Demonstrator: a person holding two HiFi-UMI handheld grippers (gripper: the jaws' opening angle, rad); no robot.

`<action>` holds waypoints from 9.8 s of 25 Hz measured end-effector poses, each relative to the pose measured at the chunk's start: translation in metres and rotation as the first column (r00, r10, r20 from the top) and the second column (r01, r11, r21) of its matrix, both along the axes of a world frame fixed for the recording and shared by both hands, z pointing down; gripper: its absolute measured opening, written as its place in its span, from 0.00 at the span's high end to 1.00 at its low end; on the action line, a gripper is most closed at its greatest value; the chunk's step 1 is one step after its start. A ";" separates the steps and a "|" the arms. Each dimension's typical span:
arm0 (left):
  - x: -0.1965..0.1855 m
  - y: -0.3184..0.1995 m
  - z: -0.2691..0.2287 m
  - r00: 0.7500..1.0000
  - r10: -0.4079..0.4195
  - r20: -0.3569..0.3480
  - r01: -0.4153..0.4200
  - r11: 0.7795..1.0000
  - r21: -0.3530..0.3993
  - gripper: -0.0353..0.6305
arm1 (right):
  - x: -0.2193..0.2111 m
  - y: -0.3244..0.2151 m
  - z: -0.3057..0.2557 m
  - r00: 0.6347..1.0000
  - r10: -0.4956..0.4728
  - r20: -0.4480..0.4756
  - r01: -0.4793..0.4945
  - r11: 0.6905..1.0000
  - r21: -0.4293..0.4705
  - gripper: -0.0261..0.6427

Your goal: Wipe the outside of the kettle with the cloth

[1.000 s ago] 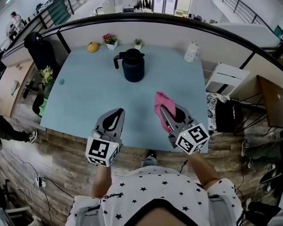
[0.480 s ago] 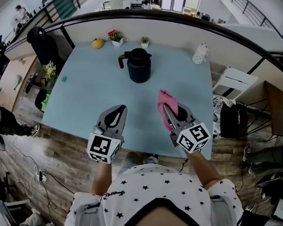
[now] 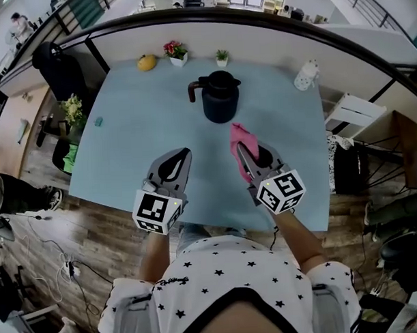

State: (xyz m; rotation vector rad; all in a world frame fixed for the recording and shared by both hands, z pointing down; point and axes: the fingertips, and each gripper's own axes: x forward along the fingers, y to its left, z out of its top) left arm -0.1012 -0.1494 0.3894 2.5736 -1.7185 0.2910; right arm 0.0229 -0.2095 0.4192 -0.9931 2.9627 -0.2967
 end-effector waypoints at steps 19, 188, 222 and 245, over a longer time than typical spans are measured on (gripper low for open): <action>-0.125 -0.069 0.009 0.989 0.148 -0.029 -0.149 0.988 -0.028 0.90 | -0.133 -0.121 0.055 0.943 0.289 -0.164 -0.303 0.951 -0.063 0.87; -0.101 -0.103 0.037 0.994 0.106 -0.014 -0.107 0.986 -0.131 0.90 | 0.013 -0.181 0.128 0.757 0.612 -0.228 -0.652 0.727 -0.215 0.87; -0.153 -0.092 0.041 0.998 0.063 0.012 -0.060 0.986 -0.152 0.90 | -0.139 -0.155 0.154 0.846 0.468 -0.257 -0.515 0.843 -0.157 0.87; -0.123 -0.098 0.040 0.994 0.113 -0.004 -0.113 0.983 -0.144 0.90 | -0.092 -0.148 0.156 0.814 0.502 -0.293 -0.557 0.817 -0.148 0.87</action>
